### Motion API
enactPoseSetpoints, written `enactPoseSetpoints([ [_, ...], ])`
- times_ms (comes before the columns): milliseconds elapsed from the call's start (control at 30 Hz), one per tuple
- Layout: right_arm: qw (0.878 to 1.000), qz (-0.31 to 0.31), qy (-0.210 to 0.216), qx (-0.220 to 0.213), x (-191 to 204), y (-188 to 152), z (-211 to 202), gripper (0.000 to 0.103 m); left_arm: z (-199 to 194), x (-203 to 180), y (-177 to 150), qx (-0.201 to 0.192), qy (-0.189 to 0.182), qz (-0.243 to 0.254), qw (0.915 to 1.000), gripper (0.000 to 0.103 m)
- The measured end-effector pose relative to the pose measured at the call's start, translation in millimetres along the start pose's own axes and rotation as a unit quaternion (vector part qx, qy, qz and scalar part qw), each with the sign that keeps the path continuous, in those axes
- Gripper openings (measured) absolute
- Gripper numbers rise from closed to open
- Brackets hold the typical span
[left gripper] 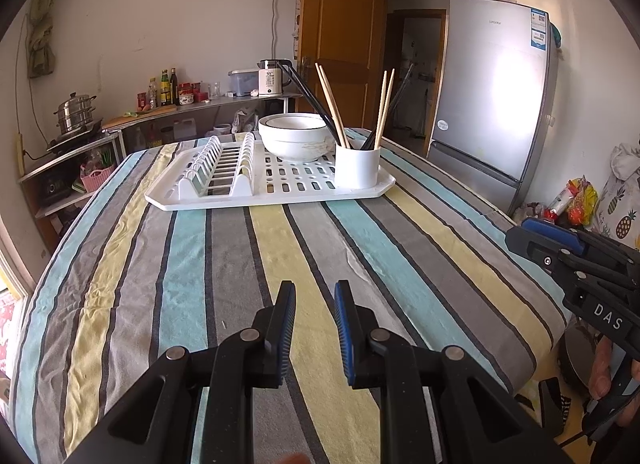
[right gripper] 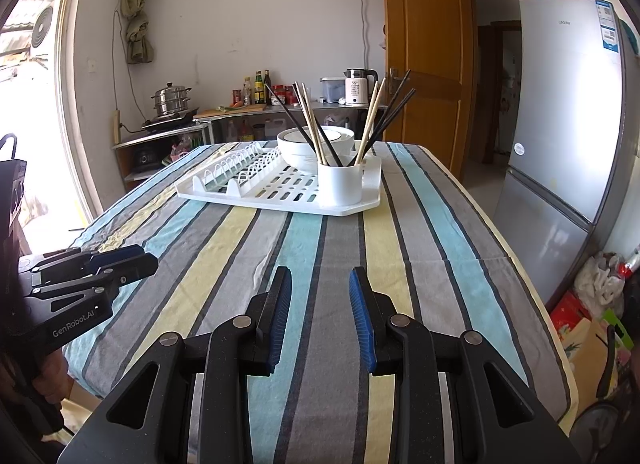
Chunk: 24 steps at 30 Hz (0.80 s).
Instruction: Organize utensils
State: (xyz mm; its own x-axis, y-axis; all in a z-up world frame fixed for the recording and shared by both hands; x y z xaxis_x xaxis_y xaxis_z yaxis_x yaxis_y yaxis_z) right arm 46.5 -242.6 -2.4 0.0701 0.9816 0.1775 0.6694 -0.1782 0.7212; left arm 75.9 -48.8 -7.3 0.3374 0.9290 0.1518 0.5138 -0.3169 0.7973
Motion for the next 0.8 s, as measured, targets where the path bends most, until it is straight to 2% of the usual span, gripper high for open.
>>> enactPoseSetpoints([
  [800,1.000,0.000,0.000,0.001,-0.5,-1.0,0.5,0.031,-0.9,-4.4,-2.1,0.005,0.001,0.005,1.0000,0.019],
])
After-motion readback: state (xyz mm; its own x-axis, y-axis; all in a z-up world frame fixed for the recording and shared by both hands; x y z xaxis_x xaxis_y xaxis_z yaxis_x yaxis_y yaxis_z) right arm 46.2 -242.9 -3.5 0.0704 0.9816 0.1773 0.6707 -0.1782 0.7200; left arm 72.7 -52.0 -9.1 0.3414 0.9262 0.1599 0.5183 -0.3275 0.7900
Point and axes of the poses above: each gripper's, at about its wrist camera, not at the fingertips, and z roughly the way its jaws point, x to its left, y to its top, the point moved 3 cm from there along z, roughly the way its jaws point, and after that the axes turned 15 degrees about z, right-handed, at the moved point
